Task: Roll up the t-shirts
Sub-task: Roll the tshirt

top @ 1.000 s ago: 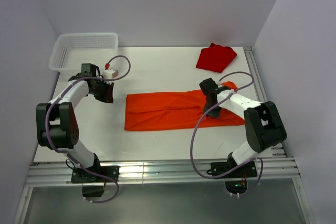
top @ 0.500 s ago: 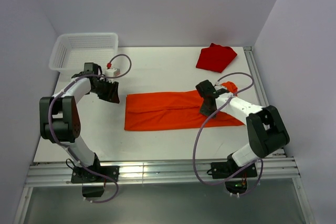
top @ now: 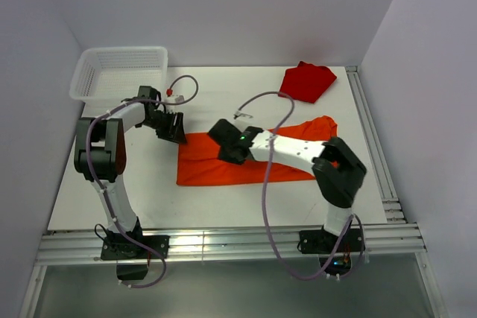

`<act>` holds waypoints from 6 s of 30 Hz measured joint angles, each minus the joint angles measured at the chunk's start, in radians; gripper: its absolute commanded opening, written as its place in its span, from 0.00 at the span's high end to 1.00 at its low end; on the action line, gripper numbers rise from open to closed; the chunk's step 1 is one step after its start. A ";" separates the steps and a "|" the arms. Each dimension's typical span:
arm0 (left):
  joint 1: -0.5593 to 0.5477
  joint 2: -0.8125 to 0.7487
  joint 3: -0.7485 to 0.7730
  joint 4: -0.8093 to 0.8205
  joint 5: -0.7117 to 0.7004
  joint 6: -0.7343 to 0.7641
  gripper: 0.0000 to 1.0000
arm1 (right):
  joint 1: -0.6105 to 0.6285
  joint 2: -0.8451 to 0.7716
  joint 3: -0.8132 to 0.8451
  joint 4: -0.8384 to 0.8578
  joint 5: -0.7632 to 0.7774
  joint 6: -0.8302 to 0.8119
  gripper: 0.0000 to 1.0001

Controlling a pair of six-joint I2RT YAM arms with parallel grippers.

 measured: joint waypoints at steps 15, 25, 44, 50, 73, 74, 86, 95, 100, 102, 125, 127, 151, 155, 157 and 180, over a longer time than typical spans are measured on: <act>-0.004 0.041 0.006 0.034 -0.001 -0.057 0.66 | 0.213 0.449 0.526 -0.028 -0.052 0.006 0.55; -0.004 0.048 0.007 0.043 -0.003 -0.064 0.73 | 0.262 0.556 0.660 -0.081 -0.059 0.011 0.54; -0.020 0.042 0.004 0.048 -0.053 -0.065 0.99 | 0.307 0.662 0.816 -0.244 -0.051 0.022 0.61; -0.032 0.032 -0.001 0.054 -0.088 -0.066 1.00 | 0.307 0.673 0.829 -0.280 -0.045 0.019 0.80; -0.074 -0.052 -0.029 0.030 -0.410 -0.025 1.00 | 0.307 0.652 0.850 -0.192 -0.106 -0.062 0.97; -0.079 -0.052 -0.029 0.027 -0.422 -0.023 1.00 | 0.307 0.645 0.849 -0.185 -0.108 -0.062 0.97; -0.149 -0.052 0.025 -0.017 -0.495 -0.029 1.00 | 0.290 0.546 0.740 -0.109 -0.116 -0.060 0.98; -0.183 -0.052 0.063 -0.043 -0.528 -0.044 1.00 | 0.273 0.509 0.621 -0.076 -0.108 -0.048 0.98; -0.210 -0.051 0.076 -0.052 -0.547 -0.045 1.00 | 0.266 0.464 0.567 -0.061 -0.100 -0.037 0.99; -0.221 -0.051 0.084 -0.055 -0.554 -0.046 1.00 | 0.265 0.444 0.547 -0.053 -0.098 -0.030 0.99; -0.328 0.023 0.135 -0.072 -0.581 -0.049 0.80 | 0.248 0.359 0.299 0.066 -0.073 0.058 0.97; -0.332 0.022 0.139 -0.071 -0.580 -0.049 0.74 | 0.246 0.345 0.288 0.069 -0.071 0.068 0.96; -0.329 0.022 0.230 -0.128 -0.482 -0.035 0.50 | 0.227 0.292 0.187 0.114 -0.055 0.131 0.75; -0.312 0.020 0.255 -0.144 -0.446 -0.035 0.50 | 0.224 0.280 0.179 0.116 -0.052 0.133 0.75; -0.299 0.013 0.265 -0.147 -0.431 -0.035 0.50 | 0.223 0.279 0.179 0.116 -0.051 0.135 0.74; -0.137 -0.138 0.103 -0.152 -0.321 0.008 0.86 | 0.191 0.193 0.132 0.123 -0.013 0.123 0.66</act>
